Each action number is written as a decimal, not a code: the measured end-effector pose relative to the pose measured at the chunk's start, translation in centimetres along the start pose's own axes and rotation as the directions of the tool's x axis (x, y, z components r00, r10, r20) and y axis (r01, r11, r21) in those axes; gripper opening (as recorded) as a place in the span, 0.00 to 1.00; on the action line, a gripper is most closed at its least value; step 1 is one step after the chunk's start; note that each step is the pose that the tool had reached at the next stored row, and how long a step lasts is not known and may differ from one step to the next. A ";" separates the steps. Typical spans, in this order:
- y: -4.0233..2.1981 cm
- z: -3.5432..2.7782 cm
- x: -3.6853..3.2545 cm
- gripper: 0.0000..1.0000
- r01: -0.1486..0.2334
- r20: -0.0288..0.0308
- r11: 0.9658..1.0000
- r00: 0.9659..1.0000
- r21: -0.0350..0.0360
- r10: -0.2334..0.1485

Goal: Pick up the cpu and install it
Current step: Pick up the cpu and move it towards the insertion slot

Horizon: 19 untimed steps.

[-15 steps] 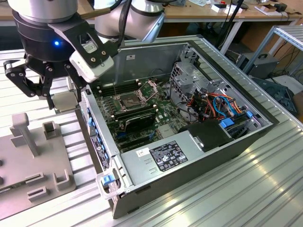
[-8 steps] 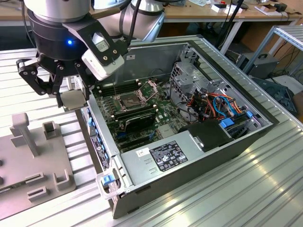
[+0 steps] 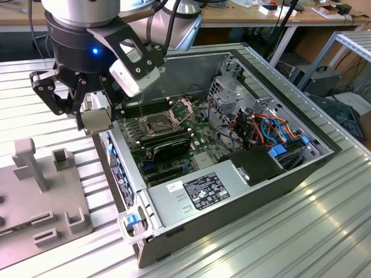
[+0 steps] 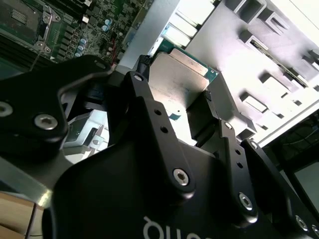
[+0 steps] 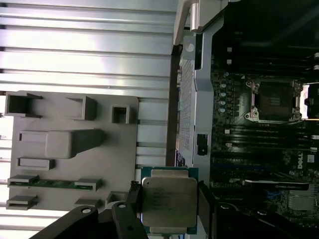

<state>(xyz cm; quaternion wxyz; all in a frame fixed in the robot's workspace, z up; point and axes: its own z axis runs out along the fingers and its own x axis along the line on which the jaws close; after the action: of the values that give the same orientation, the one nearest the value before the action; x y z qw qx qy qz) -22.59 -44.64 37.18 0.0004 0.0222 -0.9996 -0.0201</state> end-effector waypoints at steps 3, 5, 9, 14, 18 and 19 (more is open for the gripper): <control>-0.01 0.00 -0.17 0.55 0.000 0.000 1.000 1.000 0.000 0.000; -0.02 0.00 -0.37 0.55 0.000 0.000 1.000 1.000 0.000 0.000; -0.03 0.00 -0.65 0.55 0.000 0.000 1.000 1.000 0.000 0.000; -0.03 0.00 -0.74 0.55 0.000 0.000 1.000 1.000 0.000 0.000; -0.03 0.00 -0.76 0.55 0.000 0.000 1.000 1.000 0.000 0.000; -0.04 0.00 -0.79 0.55 0.000 0.000 1.000 1.000 0.000 0.000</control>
<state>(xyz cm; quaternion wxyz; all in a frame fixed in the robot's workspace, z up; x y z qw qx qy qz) -21.81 -44.64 37.17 0.0004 0.0222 -0.9996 -0.0201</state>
